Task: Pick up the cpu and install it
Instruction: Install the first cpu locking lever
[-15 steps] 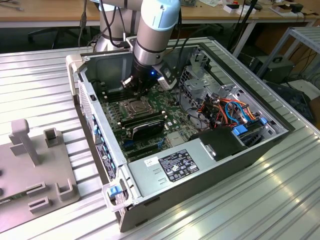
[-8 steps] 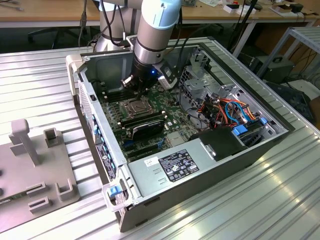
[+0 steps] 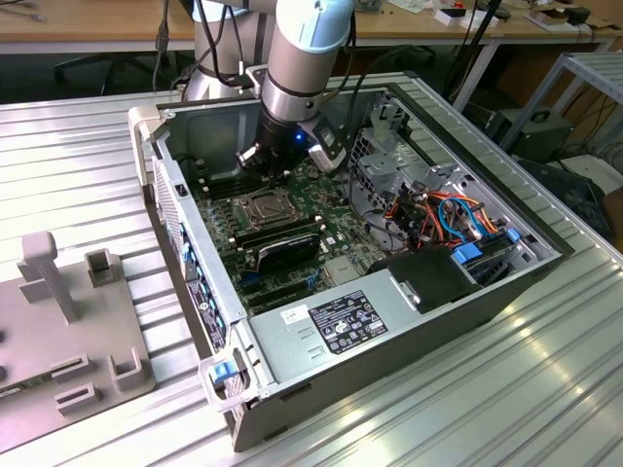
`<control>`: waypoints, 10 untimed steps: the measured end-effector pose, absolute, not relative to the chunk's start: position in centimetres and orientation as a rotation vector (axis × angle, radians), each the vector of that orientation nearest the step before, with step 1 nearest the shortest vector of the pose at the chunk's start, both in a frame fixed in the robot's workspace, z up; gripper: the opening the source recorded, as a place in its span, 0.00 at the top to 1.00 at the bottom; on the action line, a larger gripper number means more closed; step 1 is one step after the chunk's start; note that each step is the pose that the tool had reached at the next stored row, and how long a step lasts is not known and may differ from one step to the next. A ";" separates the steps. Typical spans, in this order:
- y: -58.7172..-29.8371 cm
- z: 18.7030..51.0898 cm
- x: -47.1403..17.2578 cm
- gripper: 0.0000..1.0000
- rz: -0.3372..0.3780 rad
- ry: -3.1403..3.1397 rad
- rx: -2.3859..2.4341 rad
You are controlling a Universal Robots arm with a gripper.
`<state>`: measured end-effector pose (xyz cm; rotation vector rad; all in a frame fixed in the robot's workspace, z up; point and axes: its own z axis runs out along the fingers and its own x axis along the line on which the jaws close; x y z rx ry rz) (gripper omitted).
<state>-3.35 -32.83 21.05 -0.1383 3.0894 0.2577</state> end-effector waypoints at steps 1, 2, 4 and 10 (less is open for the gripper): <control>-32.8 21.0 -3.3 0.89 0.257 3.089 -0.138; -32.8 21.1 -3.4 0.89 0.257 3.089 -0.138; -32.8 21.2 -3.5 0.89 0.257 3.088 -0.138; -32.8 21.2 -5.1 0.89 0.255 3.075 -0.139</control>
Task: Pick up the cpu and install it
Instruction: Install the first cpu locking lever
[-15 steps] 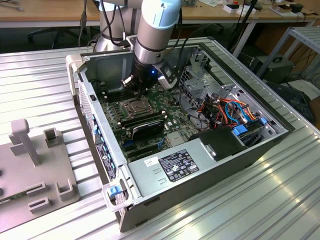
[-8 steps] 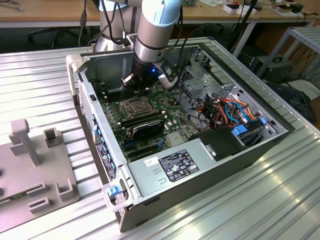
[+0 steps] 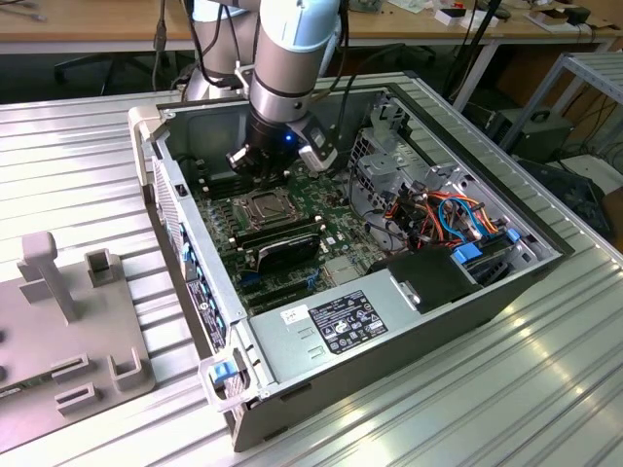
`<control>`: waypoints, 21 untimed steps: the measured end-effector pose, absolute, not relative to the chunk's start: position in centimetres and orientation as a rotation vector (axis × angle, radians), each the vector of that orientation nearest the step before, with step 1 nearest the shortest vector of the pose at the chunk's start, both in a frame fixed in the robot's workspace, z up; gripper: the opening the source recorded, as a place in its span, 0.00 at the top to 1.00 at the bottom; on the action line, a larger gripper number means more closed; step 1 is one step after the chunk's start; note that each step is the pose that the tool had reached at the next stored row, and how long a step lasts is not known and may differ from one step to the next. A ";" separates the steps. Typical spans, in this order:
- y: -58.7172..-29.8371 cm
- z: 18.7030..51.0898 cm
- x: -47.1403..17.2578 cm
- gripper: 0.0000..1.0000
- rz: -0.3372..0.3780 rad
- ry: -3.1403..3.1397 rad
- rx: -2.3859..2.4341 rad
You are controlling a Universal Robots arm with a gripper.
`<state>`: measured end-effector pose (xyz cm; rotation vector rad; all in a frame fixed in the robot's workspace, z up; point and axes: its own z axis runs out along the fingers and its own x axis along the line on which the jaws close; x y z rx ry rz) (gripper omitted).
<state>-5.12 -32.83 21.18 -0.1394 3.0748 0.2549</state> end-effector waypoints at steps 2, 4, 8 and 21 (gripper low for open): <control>-32.8 21.2 -5.4 0.89 0.255 3.074 -0.139; -32.7 21.2 -5.5 0.89 0.255 3.074 -0.139; -32.4 21.2 -5.7 0.89 0.255 3.074 -0.139; -32.0 21.0 -5.1 0.89 0.255 3.074 -0.139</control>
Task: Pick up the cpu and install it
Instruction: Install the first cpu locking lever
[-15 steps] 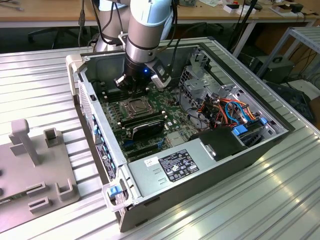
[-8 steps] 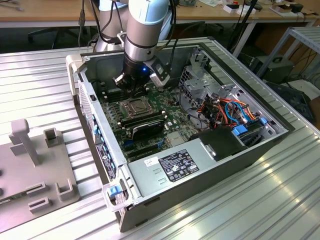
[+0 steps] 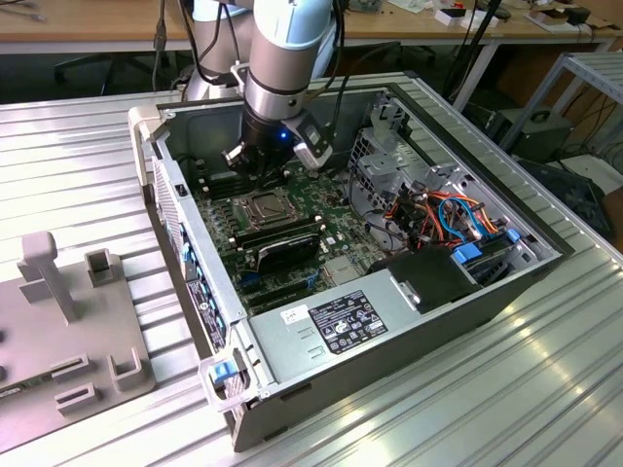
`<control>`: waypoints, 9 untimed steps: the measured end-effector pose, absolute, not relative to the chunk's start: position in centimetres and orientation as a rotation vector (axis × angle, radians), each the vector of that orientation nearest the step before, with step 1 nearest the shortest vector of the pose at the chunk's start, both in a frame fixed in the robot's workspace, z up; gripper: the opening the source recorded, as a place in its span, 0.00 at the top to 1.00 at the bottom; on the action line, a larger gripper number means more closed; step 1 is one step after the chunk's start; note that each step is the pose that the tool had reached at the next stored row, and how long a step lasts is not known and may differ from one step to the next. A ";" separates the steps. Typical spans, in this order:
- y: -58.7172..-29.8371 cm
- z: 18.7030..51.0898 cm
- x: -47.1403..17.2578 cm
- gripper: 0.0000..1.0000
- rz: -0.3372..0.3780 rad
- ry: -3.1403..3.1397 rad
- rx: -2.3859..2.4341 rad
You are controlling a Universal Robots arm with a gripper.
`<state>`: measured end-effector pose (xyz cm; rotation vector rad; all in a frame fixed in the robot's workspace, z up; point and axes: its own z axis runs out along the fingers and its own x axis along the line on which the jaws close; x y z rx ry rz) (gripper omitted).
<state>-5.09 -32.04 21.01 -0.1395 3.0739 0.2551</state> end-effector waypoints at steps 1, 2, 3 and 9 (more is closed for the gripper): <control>-32.0 21.0 -5.0 0.89 0.255 3.074 -0.140; -32.0 21.0 -5.0 0.89 0.255 3.074 -0.139; -32.0 21.0 -5.0 0.89 0.255 3.074 -0.139; -32.0 20.5 -4.6 0.89 0.255 3.074 -0.140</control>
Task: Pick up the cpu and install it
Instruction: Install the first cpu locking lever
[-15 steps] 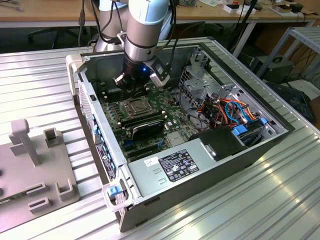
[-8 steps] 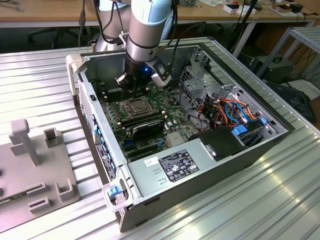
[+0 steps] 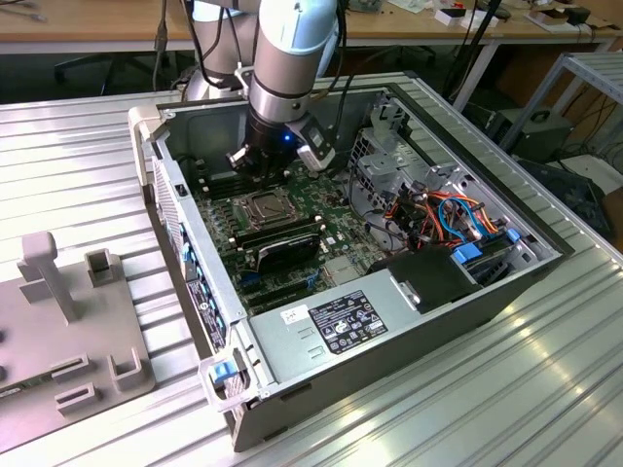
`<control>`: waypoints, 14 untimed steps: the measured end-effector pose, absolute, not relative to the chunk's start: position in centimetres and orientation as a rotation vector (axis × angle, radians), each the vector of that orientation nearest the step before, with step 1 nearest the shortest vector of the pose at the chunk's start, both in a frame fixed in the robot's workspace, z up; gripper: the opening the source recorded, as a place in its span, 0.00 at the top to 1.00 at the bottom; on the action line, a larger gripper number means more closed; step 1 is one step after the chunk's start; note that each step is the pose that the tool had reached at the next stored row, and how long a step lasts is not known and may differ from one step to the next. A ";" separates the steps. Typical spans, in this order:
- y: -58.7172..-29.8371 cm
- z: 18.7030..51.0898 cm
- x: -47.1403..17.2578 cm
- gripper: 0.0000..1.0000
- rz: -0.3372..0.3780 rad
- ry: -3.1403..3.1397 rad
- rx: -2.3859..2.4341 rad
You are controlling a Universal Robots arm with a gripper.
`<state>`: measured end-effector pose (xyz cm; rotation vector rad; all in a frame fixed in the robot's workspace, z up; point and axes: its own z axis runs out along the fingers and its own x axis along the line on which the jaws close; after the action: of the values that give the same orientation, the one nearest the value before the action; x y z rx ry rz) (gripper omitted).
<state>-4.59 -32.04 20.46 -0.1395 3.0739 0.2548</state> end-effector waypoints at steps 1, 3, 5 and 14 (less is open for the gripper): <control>-32.0 20.5 -4.6 0.89 0.255 3.074 -0.139; -32.0 20.4 -4.6 0.89 0.255 3.074 -0.139; -31.9 20.4 -4.6 0.89 0.254 3.074 -0.139; -31.5 20.4 -4.6 0.89 0.255 3.074 -0.139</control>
<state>-4.56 -31.45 20.41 -0.1395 3.0740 0.2548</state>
